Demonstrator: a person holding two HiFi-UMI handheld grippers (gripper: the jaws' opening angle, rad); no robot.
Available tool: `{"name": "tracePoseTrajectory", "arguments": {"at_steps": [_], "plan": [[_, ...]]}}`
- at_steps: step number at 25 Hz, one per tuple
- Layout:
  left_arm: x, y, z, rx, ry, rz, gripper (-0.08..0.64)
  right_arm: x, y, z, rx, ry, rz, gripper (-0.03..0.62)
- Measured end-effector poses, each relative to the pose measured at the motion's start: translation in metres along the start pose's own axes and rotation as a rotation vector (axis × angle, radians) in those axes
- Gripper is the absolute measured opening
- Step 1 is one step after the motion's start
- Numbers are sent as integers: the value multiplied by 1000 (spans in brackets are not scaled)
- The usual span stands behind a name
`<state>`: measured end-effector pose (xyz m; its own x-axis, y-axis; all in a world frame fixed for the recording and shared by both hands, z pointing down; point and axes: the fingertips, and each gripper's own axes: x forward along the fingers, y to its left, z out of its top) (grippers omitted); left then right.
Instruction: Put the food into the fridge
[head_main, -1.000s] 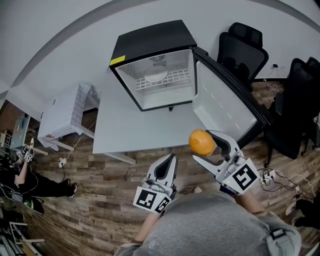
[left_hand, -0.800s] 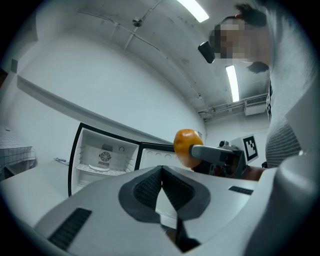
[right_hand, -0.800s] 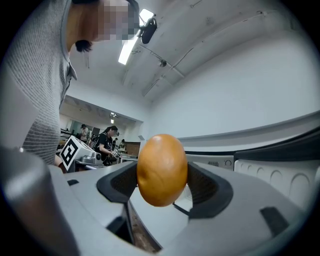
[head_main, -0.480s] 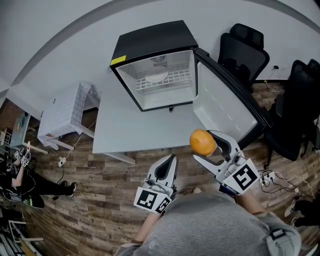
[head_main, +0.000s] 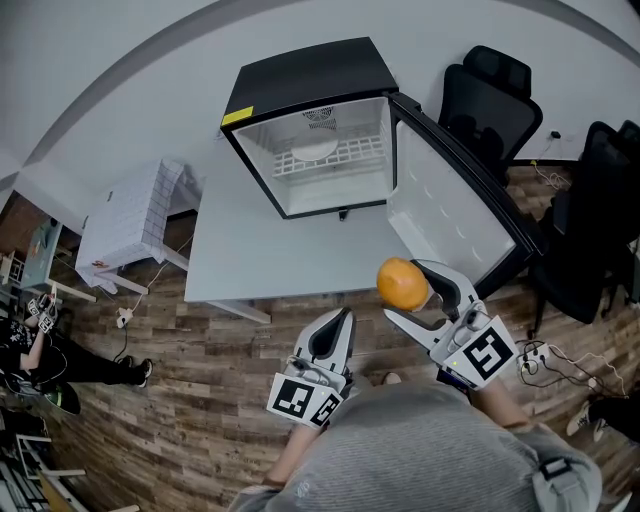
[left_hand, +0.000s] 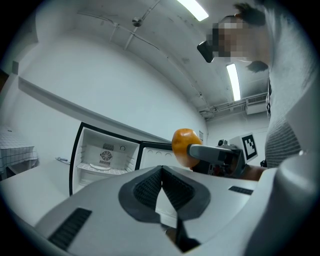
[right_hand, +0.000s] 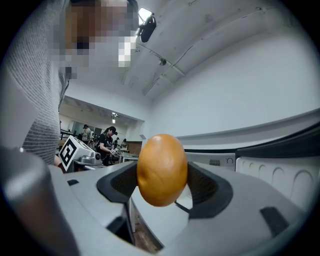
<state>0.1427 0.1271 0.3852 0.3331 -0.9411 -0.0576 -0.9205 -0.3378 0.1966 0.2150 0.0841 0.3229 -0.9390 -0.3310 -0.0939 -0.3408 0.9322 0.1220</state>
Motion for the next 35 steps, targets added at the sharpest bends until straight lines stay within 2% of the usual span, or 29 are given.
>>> {"name": "tracePoseTrajectory", "arguments": {"at_steps": [6,12,23,29,35], "plan": [[2,6,0,0,3,1,11,9,-3,-3,9,7,2,313],[10,37,3,-6,3,2,11,39,-10,-8,7,10,-4,312],[74,151,35,30,3,-93,11,144,-64,-22,6,20,-100,311],[95,210,43,19,10,-118,11,200,-84,-31,8,29,-139,312],[107,251,43,5,20,-146,11,238,-95,-40,6,41,-171,311]]}}
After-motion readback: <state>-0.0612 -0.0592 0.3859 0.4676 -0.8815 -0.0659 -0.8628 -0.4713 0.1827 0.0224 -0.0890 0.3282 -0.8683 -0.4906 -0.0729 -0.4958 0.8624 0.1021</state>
